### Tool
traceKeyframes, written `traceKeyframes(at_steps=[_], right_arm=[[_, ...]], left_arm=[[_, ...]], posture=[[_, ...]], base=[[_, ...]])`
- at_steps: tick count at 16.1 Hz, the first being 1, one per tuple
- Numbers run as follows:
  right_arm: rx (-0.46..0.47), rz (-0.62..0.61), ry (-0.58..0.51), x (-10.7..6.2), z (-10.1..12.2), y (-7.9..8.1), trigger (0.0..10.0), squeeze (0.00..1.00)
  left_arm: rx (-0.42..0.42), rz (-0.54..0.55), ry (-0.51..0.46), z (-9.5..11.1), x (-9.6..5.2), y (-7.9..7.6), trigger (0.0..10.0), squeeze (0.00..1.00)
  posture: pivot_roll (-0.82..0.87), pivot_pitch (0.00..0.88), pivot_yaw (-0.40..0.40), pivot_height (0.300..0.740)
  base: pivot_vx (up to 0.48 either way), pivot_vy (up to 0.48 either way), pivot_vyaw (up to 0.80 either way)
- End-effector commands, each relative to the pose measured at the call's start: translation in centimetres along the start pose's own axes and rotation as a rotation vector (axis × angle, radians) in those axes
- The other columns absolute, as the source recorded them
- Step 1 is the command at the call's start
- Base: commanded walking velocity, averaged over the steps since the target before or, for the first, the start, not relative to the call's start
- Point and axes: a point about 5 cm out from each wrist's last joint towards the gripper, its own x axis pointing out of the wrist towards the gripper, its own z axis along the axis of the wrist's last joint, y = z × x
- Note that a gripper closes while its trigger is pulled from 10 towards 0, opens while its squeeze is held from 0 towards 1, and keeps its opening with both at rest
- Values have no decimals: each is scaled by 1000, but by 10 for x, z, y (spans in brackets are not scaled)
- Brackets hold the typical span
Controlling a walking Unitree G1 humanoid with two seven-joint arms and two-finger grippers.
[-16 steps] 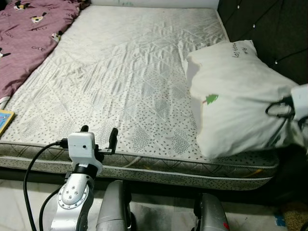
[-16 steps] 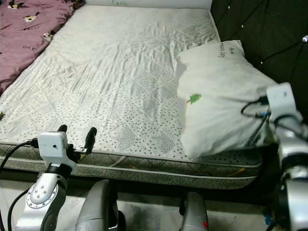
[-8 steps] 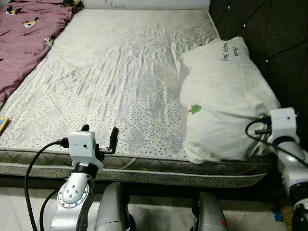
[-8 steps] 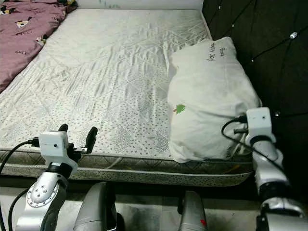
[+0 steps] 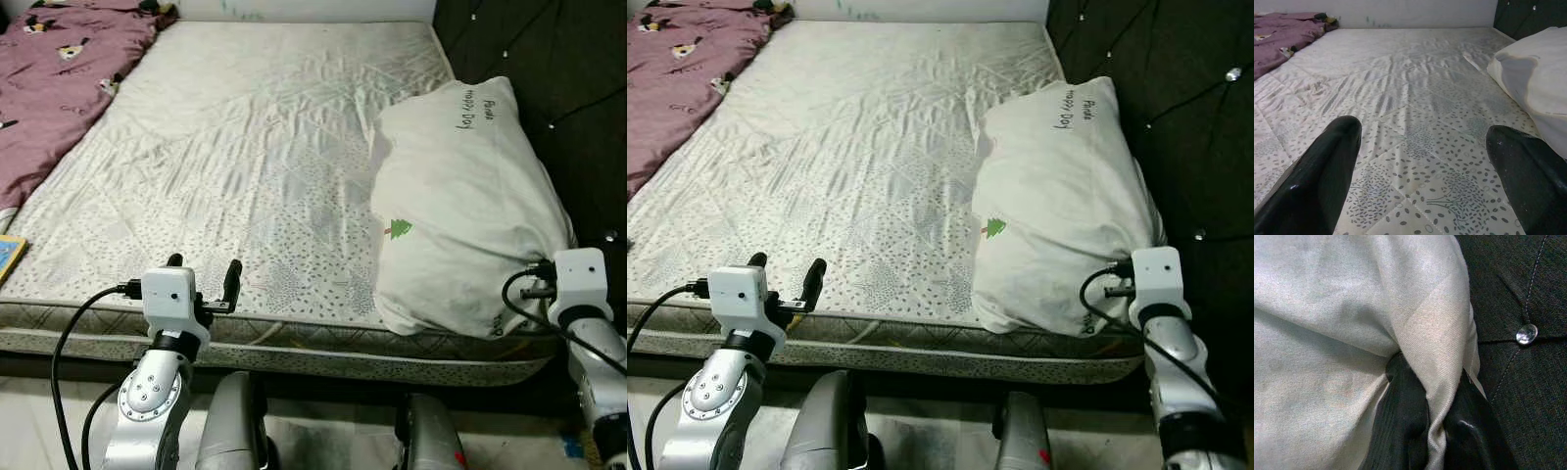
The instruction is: Clean up the room
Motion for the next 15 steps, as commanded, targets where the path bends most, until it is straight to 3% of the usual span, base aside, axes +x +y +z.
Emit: traceKeyframes(at_steps=[1,9,10,11,12,13,14,15], right_arm=[[8,25,40,-5,-10,8,0,0],[25,49,36,-13,-11,20,0,0],[29,34,15,-8,-2,23,7333,0],[32,30,-7,-2,8,24,10000,0],[36,28,-12,0,10,24,10000,0],[35,21,-13,2,14,24,10000,361],[37,22,-8,4,16,24,10000,1000],[17,-4,-6,5,17,21,10000,1000]], left_arm=[[14,-11,9,-2,1,1,10000,0],[10,-16,12,-3,1,-1,10000,0],[7,-16,14,-3,2,-1,10000,0],[6,-18,13,-3,2,-2,10000,0],[6,-18,14,-3,3,-2,10000,0],[5,-19,14,-3,2,-3,10000,0],[3,-14,15,-3,2,-3,10000,0],[2,-6,15,-4,2,-2,10000,0]], posture=[[48,78,55,593],[41,77,54,593],[40,77,54,593],[39,76,52,593],[39,76,52,593],[41,76,47,593],[43,77,43,593],[45,78,41,593]], base=[[0,0,0],[0,0,0],[0,0,0],[0,0,0],[0,0,0],[0,0,0],[0,0,0],[0,0,0]])
